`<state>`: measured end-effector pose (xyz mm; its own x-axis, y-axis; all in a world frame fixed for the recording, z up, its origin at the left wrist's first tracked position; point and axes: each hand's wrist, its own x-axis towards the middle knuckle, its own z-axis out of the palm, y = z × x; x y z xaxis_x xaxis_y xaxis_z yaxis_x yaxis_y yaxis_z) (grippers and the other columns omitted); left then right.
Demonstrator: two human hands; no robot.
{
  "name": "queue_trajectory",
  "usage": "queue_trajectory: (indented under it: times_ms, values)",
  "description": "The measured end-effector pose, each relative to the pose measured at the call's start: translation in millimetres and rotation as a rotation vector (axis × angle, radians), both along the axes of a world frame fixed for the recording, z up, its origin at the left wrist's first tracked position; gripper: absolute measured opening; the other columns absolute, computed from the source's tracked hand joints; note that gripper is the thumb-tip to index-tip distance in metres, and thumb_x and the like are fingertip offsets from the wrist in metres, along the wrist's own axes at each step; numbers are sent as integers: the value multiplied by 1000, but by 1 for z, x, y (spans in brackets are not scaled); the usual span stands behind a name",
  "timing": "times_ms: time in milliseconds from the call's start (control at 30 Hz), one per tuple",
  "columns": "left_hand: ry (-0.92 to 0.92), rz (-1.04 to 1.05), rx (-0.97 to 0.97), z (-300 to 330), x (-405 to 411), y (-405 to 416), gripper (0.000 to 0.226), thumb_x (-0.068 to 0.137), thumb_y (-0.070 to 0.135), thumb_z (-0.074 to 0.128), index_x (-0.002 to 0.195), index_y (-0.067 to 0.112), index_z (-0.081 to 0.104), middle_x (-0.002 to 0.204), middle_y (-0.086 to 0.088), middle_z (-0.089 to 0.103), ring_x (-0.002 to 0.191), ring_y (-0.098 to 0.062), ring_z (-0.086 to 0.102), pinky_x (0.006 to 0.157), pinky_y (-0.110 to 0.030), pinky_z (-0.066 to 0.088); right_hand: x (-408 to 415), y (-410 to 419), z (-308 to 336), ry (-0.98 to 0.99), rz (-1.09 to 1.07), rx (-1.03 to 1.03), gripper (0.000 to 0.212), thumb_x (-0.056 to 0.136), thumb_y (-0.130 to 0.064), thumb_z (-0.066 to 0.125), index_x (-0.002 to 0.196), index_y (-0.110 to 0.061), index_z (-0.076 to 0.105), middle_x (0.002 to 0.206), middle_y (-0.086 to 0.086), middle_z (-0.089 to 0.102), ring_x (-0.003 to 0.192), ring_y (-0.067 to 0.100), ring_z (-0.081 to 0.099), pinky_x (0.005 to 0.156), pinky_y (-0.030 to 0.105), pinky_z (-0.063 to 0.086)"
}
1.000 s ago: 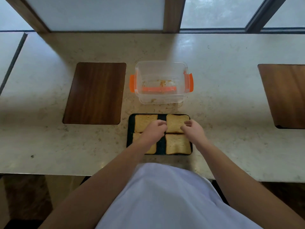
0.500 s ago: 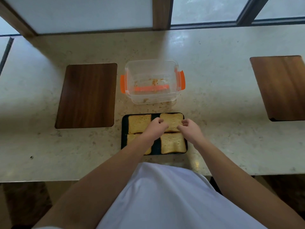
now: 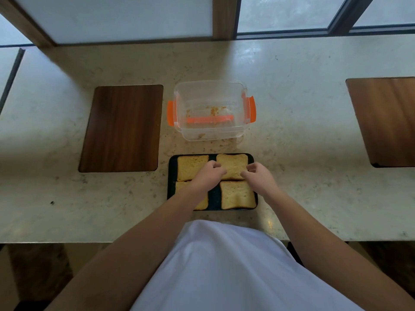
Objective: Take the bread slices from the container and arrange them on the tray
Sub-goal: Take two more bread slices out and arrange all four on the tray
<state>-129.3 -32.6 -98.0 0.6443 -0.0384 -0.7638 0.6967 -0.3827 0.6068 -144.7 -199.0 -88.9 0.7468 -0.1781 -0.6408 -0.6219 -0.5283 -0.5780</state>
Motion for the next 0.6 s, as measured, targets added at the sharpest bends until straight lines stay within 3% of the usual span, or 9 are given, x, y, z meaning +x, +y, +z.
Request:
queue_trajectory:
  times_ms: [200, 400, 600]
  values:
    - [27, -5, -38, -9, -27, 4, 44, 88, 29, 59, 131, 22, 52, 104, 3, 58, 95, -11, 57, 90, -39, 55, -24, -13, -1, 28, 10, 0, 50, 95, -25, 60, 141, -8, 49, 137, 10, 57, 108, 19, 56, 73, 29, 47]
    - [40, -31, -95, -7, -45, 6, 36, 92, 25, 55, 128, 24, 59, 122, 1, 57, 111, -16, 54, 79, -28, 51, -39, -10, -3, 73, 3, -1, 51, 94, -29, 61, 140, -10, 49, 131, 6, 58, 108, 19, 57, 92, 40, 53]
    - [51, -40, -116, -3, -46, 6, 30, 94, 22, 54, 122, 24, 65, 126, 0, 58, 119, -19, 53, 91, -32, 52, -41, -7, -3, 89, 0, -5, 49, 93, -30, 61, 137, -11, 51, 119, 2, 57, 107, 20, 57, 93, 41, 52]
